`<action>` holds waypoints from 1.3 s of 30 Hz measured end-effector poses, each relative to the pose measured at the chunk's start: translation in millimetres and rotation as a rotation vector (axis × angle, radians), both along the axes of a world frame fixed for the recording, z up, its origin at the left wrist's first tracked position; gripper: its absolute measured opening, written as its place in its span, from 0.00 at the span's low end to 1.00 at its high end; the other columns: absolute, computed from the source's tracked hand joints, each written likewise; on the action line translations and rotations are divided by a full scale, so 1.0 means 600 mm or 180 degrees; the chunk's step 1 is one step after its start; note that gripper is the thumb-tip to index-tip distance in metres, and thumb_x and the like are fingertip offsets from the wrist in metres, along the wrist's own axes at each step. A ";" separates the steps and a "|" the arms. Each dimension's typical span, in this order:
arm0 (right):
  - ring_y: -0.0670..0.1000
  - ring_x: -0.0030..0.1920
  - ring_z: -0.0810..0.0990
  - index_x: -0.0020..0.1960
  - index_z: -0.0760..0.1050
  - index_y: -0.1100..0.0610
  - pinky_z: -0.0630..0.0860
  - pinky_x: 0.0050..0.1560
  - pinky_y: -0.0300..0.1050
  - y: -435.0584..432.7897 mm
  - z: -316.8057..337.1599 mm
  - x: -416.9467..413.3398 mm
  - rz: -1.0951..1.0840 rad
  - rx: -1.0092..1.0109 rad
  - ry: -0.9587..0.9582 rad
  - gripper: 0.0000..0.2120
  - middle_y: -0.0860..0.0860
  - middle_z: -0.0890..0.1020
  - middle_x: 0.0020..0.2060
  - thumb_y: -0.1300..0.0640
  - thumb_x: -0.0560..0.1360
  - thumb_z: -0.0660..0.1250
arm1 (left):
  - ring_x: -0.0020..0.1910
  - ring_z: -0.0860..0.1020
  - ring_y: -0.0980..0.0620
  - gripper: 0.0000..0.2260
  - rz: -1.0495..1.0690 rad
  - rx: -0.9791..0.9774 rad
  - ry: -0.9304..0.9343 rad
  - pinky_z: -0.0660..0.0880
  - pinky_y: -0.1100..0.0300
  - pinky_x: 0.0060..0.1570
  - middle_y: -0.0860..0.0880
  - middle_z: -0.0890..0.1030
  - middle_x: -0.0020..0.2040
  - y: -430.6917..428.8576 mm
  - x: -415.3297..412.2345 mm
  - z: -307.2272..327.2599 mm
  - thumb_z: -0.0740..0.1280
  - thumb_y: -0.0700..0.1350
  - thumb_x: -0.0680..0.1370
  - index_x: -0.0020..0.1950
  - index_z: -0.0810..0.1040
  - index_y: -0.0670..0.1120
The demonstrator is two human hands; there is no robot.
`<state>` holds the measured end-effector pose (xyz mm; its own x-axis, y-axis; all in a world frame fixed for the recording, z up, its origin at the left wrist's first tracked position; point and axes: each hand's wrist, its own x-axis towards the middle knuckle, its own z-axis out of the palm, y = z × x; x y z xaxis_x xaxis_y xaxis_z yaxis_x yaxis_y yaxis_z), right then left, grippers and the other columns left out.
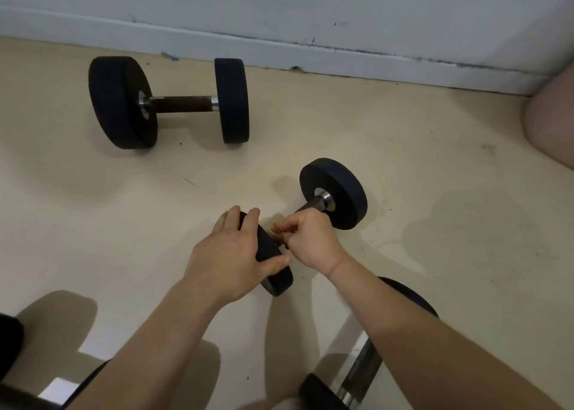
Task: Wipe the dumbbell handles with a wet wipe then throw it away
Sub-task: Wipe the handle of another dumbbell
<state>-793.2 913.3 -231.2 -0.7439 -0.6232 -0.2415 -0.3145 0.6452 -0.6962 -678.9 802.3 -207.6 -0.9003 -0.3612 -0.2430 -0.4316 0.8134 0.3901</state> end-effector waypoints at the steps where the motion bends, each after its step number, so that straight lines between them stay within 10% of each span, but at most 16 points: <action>1: 0.47 0.46 0.82 0.48 0.84 0.56 0.77 0.53 0.42 -0.004 0.004 -0.011 0.0060 0.0127 0.0164 0.07 0.51 0.85 0.44 0.63 0.73 0.69 | 0.68 0.64 0.50 0.41 0.0015 0.0059 -0.0083 0.73 0.52 0.57 0.51 0.64 0.68 -0.004 -0.001 -0.002 0.63 0.71 0.68 0.73 0.55 0.51; 6: 0.53 0.47 0.82 0.46 0.82 0.58 0.75 0.47 0.41 0.002 0.008 -0.064 -0.0455 0.0666 0.0999 0.05 0.52 0.84 0.43 0.61 0.74 0.67 | 0.65 0.67 0.50 0.46 0.0119 0.0331 -0.0087 0.72 0.53 0.58 0.52 0.65 0.66 -0.022 -0.013 -0.013 0.67 0.70 0.66 0.75 0.53 0.50; 9: 0.49 0.47 0.81 0.48 0.83 0.58 0.74 0.56 0.40 -0.008 0.003 -0.018 0.0061 0.0294 0.0557 0.07 0.52 0.85 0.44 0.63 0.73 0.68 | 0.65 0.67 0.49 0.46 0.0157 0.0445 -0.0062 0.71 0.54 0.59 0.51 0.66 0.66 -0.025 -0.014 -0.008 0.68 0.69 0.66 0.75 0.54 0.50; 12: 0.39 0.36 0.78 0.46 0.84 0.57 0.74 0.41 0.33 -0.017 0.012 0.013 0.0464 0.0122 0.0070 0.09 0.44 0.81 0.35 0.67 0.71 0.67 | 0.66 0.66 0.49 0.46 0.0141 0.0506 -0.0111 0.71 0.55 0.60 0.50 0.65 0.68 -0.025 -0.013 -0.002 0.69 0.68 0.67 0.76 0.54 0.50; 18: 0.46 0.31 0.76 0.49 0.79 0.65 0.75 0.32 0.35 0.016 0.083 -0.040 -0.0198 -0.1038 -0.3026 0.07 0.54 0.79 0.32 0.69 0.73 0.65 | 0.72 0.60 0.47 0.43 0.0030 0.0770 -0.0363 0.65 0.54 0.67 0.47 0.60 0.72 -0.029 -0.015 0.015 0.68 0.64 0.71 0.77 0.51 0.48; 22: 0.47 0.32 0.76 0.55 0.76 0.64 0.76 0.31 0.35 0.009 0.146 -0.019 -0.0682 -0.2440 -0.4065 0.11 0.55 0.78 0.35 0.65 0.74 0.61 | 0.69 0.68 0.51 0.26 0.0664 0.2197 -0.0054 0.66 0.56 0.66 0.52 0.69 0.70 -0.072 -0.016 0.097 0.62 0.58 0.78 0.74 0.64 0.51; 26: 0.49 0.33 0.77 0.52 0.78 0.62 0.76 0.32 0.38 -0.027 0.199 0.017 -0.0475 -0.2602 -0.4010 0.10 0.56 0.79 0.36 0.64 0.74 0.60 | 0.53 0.81 0.52 0.20 0.0989 0.3327 0.0814 0.78 0.52 0.55 0.49 0.83 0.53 -0.125 0.000 0.217 0.60 0.61 0.76 0.58 0.80 0.50; 36: 0.52 0.43 0.83 0.48 0.76 0.60 0.77 0.40 0.45 -0.147 0.305 0.088 0.0036 -0.1359 -0.1870 0.04 0.56 0.84 0.44 0.60 0.77 0.63 | 0.40 0.82 0.52 0.04 0.0669 0.2737 0.0859 0.76 0.62 0.41 0.46 0.85 0.41 -0.232 0.082 0.290 0.72 0.39 0.73 0.46 0.85 0.44; 39: 0.53 0.40 0.82 0.49 0.75 0.61 0.78 0.37 0.45 -0.186 0.321 0.105 -0.0397 -0.2129 -0.2446 0.03 0.58 0.83 0.43 0.63 0.77 0.63 | 0.36 0.78 0.53 0.04 0.0800 0.3190 0.0799 0.75 0.59 0.41 0.47 0.82 0.37 -0.275 0.097 0.278 0.70 0.39 0.75 0.44 0.85 0.44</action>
